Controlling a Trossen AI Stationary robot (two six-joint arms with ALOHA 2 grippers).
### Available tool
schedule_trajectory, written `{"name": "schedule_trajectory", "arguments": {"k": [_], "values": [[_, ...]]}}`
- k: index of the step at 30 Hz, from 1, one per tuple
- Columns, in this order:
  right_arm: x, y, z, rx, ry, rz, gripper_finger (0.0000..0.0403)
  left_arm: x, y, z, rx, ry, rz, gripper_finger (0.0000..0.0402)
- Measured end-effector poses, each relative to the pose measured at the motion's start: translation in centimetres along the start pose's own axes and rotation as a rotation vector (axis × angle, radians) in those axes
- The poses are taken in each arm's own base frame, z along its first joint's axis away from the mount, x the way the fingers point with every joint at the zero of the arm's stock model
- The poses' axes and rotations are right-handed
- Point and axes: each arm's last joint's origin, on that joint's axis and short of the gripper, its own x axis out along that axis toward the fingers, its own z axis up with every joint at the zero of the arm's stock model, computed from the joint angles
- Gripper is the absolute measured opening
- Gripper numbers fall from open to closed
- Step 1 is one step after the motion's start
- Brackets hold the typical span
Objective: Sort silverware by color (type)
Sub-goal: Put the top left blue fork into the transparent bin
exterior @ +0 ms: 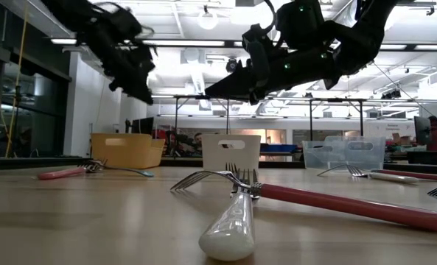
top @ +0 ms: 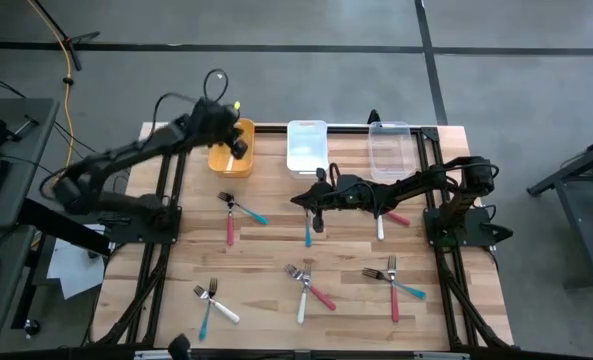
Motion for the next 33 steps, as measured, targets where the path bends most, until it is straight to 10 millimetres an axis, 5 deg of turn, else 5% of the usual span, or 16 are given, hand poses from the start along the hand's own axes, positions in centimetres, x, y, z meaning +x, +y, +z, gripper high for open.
{"name": "schedule_trajectory", "arguments": {"k": [11,22,33], "values": [[0.0,-0.1,-0.1,0.0,0.016,-0.027,0.0002,-4.4,-5.0,-5.6,0.031,-0.443,-0.23,0.0001],[0.1,0.8,-0.1,-0.007,0.034,-0.023,0.0003,-5.2,-7.0,-9.5,0.123,-0.61,-0.362,0.0001],[5.0,2.3,2.0,0.003,0.164,-0.023,0.0059,-5.2,-6.8,-12.7,0.106,-0.772,-0.383,0.0001]]}}
